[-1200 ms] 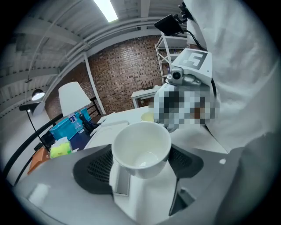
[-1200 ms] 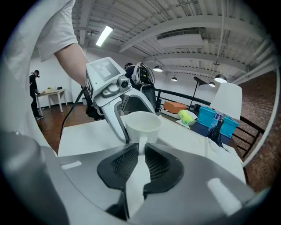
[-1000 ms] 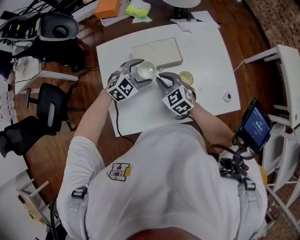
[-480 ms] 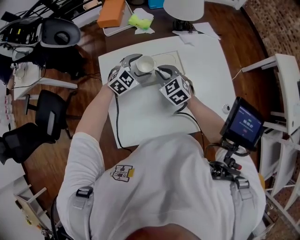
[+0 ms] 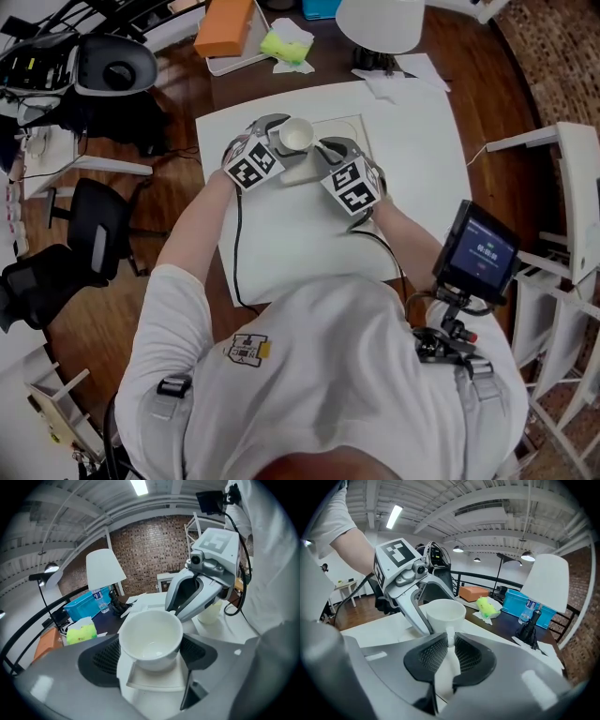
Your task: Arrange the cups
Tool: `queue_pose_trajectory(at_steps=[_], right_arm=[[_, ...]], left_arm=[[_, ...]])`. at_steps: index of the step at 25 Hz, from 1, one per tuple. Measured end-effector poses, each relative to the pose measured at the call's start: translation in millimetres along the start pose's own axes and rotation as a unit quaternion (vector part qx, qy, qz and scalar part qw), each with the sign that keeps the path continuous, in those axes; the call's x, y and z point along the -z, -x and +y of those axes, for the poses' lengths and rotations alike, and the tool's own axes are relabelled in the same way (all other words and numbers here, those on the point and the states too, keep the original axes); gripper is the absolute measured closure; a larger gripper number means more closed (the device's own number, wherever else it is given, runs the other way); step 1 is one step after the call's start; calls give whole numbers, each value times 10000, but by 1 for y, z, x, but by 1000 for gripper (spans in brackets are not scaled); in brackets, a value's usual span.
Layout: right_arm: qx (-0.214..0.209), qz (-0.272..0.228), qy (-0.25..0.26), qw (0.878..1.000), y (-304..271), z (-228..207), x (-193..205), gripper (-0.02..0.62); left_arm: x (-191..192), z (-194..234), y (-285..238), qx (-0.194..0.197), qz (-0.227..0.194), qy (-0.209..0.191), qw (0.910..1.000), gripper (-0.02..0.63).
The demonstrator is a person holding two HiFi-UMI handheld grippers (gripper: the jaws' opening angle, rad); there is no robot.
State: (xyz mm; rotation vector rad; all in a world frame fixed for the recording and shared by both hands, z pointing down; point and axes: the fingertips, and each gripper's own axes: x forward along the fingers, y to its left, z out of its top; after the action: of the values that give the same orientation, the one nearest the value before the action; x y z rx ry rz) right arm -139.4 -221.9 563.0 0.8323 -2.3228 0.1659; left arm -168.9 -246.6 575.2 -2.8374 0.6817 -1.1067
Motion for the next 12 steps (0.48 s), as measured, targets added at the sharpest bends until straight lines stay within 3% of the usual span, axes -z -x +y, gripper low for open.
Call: queue_pose_trajectory(at_steps=[12], right_arm=[[-74,-46,-119,9999,4,6,2,551]], left_arm=[[2,-6,3,30,26,54,10000,212]])
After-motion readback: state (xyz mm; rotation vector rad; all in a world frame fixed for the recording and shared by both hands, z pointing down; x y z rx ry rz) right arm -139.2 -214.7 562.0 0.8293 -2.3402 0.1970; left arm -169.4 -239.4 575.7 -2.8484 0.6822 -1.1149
